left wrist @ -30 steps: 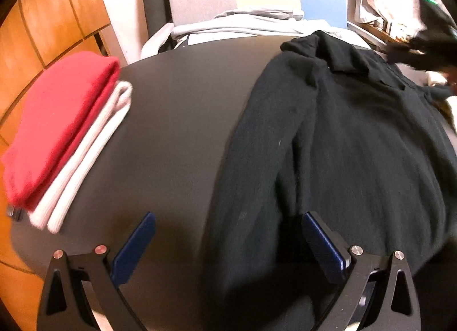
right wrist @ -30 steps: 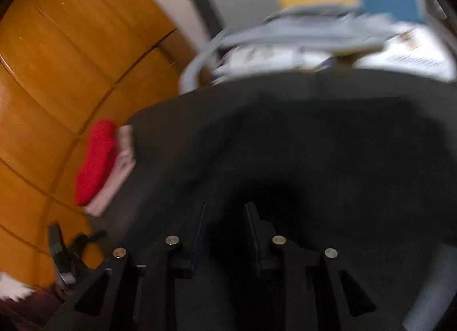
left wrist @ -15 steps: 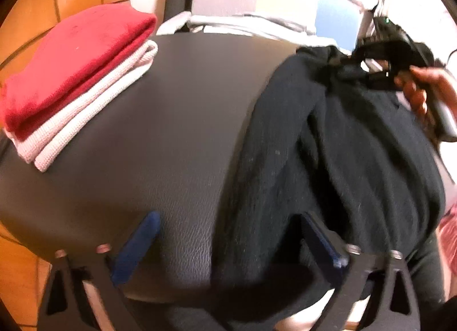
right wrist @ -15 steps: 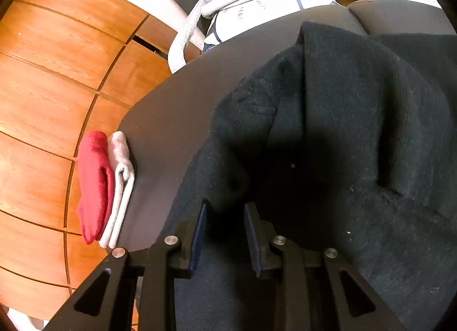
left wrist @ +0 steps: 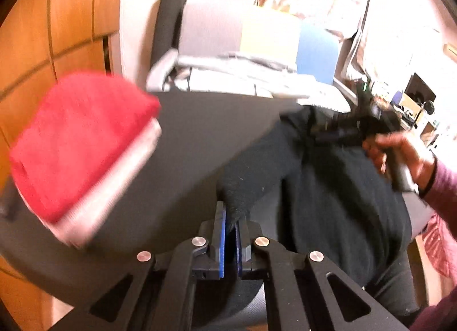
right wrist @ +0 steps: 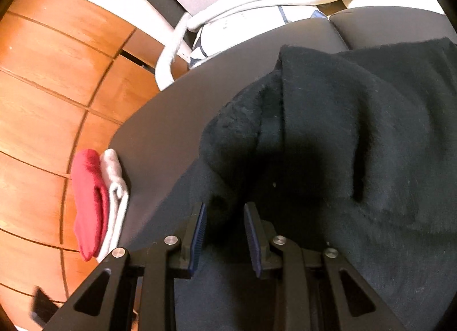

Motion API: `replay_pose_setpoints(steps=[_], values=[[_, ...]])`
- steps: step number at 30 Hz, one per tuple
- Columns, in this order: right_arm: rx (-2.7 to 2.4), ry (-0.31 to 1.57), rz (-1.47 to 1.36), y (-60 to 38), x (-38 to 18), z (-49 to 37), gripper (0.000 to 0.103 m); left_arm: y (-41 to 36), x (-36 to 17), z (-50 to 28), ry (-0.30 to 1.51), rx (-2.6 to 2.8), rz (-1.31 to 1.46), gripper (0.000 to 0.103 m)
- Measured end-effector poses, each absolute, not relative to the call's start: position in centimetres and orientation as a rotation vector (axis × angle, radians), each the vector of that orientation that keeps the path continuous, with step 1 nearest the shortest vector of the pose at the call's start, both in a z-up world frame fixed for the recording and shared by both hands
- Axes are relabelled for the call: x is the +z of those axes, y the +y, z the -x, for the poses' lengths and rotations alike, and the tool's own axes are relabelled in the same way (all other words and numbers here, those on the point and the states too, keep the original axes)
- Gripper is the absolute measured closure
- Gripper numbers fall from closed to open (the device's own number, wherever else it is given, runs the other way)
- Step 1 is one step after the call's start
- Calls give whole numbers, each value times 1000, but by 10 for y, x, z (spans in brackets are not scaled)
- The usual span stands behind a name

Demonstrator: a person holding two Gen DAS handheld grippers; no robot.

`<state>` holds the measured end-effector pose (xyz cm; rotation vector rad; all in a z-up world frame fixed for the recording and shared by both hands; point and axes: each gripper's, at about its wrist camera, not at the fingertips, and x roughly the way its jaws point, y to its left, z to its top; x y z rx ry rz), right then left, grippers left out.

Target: Fold clothes

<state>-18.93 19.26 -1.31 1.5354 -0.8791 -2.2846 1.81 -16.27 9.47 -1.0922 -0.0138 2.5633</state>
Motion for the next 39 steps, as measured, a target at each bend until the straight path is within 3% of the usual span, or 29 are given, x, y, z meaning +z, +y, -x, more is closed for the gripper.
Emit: replay_pose_setpoints(steps=[4, 9, 12, 17, 19, 24, 26, 28, 29, 30, 36, 39], values=[[-2234, -962, -1577, 192, -19, 217, 80, -186, 142, -3, -43, 2592, 1040, 98], [-2265, -885, -1515, 171, -4, 261, 95, -222, 179, 15, -106, 2634, 1032, 98], [-2278, -844, -1481, 158, 4, 288, 95, -244, 182, 32, -149, 2662, 1073, 98], [-2278, -739, -1421, 132, 7, 304, 92, -299, 152, 75, -300, 2717, 1264, 98], [-2281, -682, -1387, 121, 9, 305, 86, -317, 128, 92, -366, 2673, 1411, 98], [-2363, -575, -1289, 152, 28, 252, 79, -349, 74, 106, -538, 2524, 1686, 96], [-2429, -494, -1308, 177, 32, 226, 79, -350, 69, 100, -500, 2550, 1700, 87], [-2489, -458, -1357, 209, 34, 200, 78, -352, 74, 87, -443, 2624, 1689, 53], [-2507, -474, -1389, 228, 32, 186, 75, -354, 77, 80, -418, 2672, 1679, 46], [-2514, -498, -1420, 244, 29, 174, 75, -358, 83, 72, -403, 2731, 1665, 41], [-2466, -611, -1550, 293, -1, 128, 74, -355, 141, 19, -239, 3182, 1436, 40], [-2467, -641, -1576, 299, -14, 119, 74, -303, 151, 4, -156, 3127, 1283, 22]])
